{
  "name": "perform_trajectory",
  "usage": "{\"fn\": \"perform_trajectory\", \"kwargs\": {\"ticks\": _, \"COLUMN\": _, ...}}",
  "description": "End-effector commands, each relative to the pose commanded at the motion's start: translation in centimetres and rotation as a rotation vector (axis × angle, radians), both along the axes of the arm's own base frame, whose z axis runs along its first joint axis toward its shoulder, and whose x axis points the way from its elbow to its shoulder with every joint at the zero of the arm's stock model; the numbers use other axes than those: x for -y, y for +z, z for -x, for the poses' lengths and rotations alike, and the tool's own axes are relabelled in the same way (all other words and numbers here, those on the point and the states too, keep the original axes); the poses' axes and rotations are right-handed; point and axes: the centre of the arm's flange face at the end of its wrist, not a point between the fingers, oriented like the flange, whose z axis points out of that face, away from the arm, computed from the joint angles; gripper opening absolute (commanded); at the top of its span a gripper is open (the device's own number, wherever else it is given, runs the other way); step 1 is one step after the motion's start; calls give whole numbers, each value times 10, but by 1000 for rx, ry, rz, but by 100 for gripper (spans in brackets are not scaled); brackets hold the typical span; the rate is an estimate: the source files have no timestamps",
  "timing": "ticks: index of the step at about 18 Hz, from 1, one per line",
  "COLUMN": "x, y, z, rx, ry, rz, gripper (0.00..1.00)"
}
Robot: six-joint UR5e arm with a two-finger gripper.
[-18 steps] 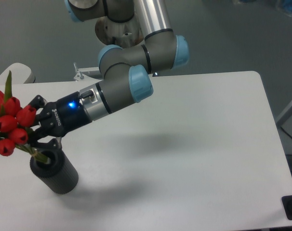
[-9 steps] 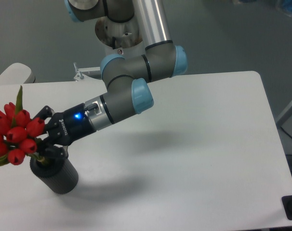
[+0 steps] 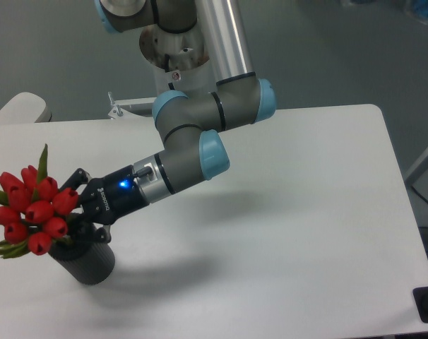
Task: Insert the flowers into the vase
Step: 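Push the tulips down into the vase and straighten them upright, then open the gripper to release the tulip stems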
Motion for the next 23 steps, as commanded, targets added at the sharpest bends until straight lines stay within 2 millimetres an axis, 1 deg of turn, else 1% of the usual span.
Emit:
{"fn": "perform_trajectory", "kwargs": {"ticks": 4, "x": 2, "y": -6, "z": -1, "rx": 8, "ry": 2, "rz": 11, "gripper": 53}}
{"fn": "perform_trajectory", "kwargs": {"ticks": 6, "x": 3, "y": -9, "z": -2, "rx": 16, "ry": 2, "rz": 19, "gripper": 68}}
{"fn": "perform_trajectory", "kwargs": {"ticks": 7, "x": 3, "y": -10, "z": -2, "rx": 18, "ry": 3, "rz": 21, "gripper": 78}}
{"fn": "perform_trajectory", "kwargs": {"ticks": 8, "x": 4, "y": -11, "z": -1, "rx": 22, "ry": 6, "rz": 27, "gripper": 84}}
{"fn": "perform_trajectory", "kwargs": {"ticks": 11, "x": 4, "y": -14, "z": -2, "rx": 23, "ry": 4, "rz": 31, "gripper": 93}}
{"fn": "perform_trajectory", "kwargs": {"ticks": 13, "x": 4, "y": -15, "z": -2, "rx": 23, "ry": 3, "rz": 31, "gripper": 100}}
{"fn": "perform_trajectory", "kwargs": {"ticks": 19, "x": 4, "y": -20, "z": -3, "rx": 17, "ry": 2, "rz": 32, "gripper": 100}}
{"fn": "perform_trajectory", "kwargs": {"ticks": 22, "x": 8, "y": -20, "z": 4, "rx": 10, "ry": 14, "rz": 31, "gripper": 100}}
{"fn": "perform_trajectory", "kwargs": {"ticks": 23, "x": 10, "y": -20, "z": 9, "rx": 1, "ry": 22, "rz": 32, "gripper": 100}}
